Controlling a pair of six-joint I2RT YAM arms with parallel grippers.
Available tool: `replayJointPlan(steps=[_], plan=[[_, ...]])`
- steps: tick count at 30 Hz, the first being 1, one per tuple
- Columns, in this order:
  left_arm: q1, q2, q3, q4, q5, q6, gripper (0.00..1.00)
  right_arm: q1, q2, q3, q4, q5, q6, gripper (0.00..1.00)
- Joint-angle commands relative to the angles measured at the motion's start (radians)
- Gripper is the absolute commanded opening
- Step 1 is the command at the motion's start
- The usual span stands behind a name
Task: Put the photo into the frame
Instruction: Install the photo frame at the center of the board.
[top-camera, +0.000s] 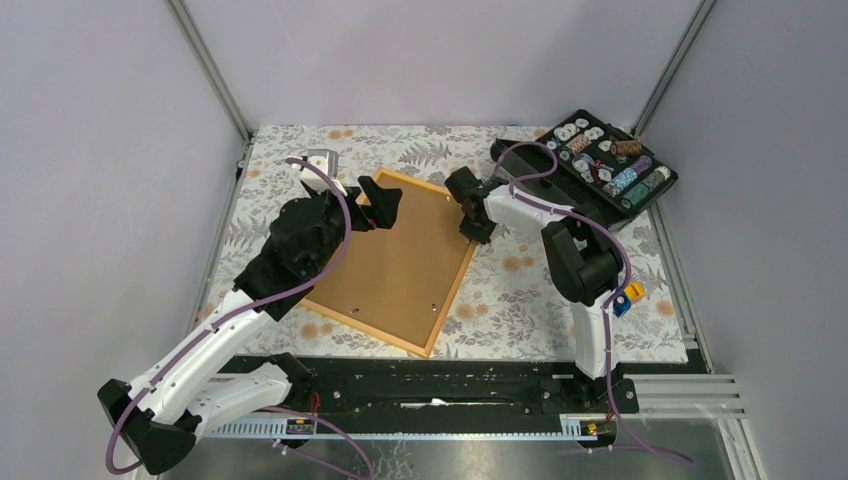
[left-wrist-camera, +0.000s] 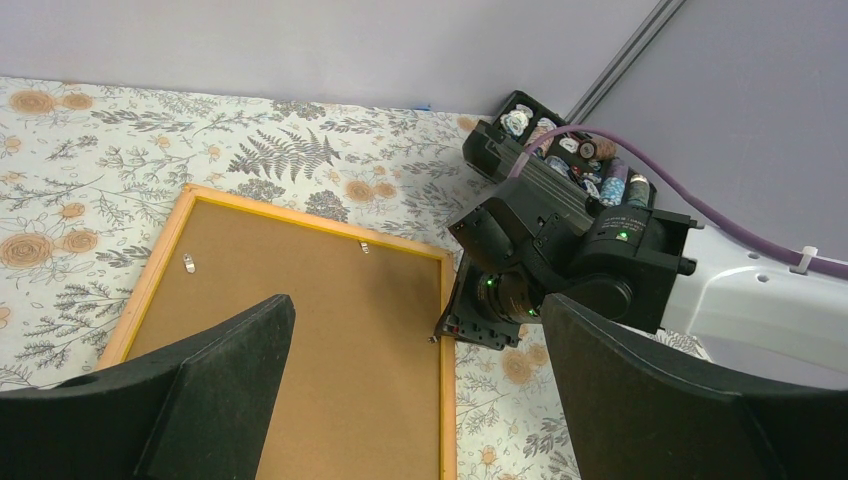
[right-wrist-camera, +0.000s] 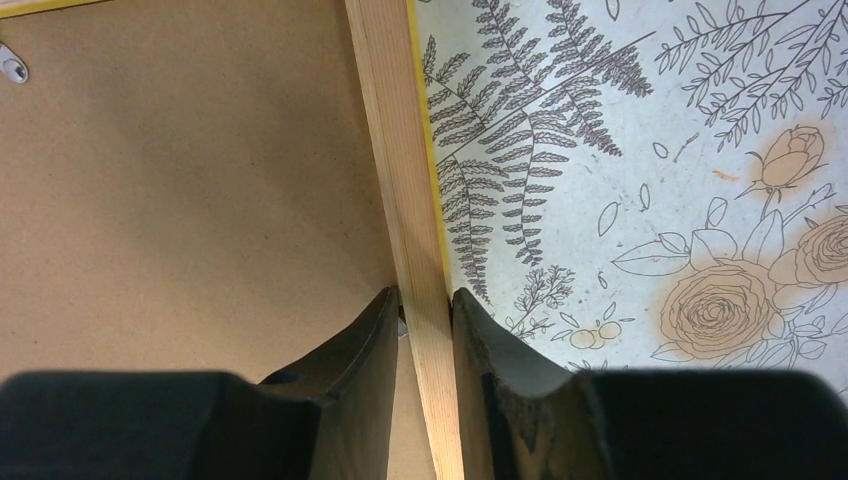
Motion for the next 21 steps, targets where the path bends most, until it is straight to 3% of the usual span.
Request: replayJointPlan(steps=[1, 6, 10, 17, 21], plan=[[0.006, -0.009, 0.014, 0.036, 0.010, -0.009, 0.98, 0.000, 0.012, -0.014, -0.060, 0.029, 0.025, 0.26], [0.006, -0.008, 0.014, 0.037, 0.014, -0.009, 0.98, -0.002, 0.019, -0.003, -0.050, 0.058, -0.022, 0.09], [0.005, -0.006, 0.014, 0.037, 0.015, -0.010, 0.99, -0.018, 0.016, -0.002, 0.048, 0.056, -0.238, 0.00], [0.005, -0.006, 0.016, 0.036, 0.016, -0.009, 0.98, -0.045, 0.018, 0.026, 0.170, -0.016, -0.599, 0.00], [0.008, -0.005, 0.015, 0.035, 0.010, -0.007, 0.98, -0.044, -0.013, 0.084, 0.148, -0.002, -0.669, 0.37]])
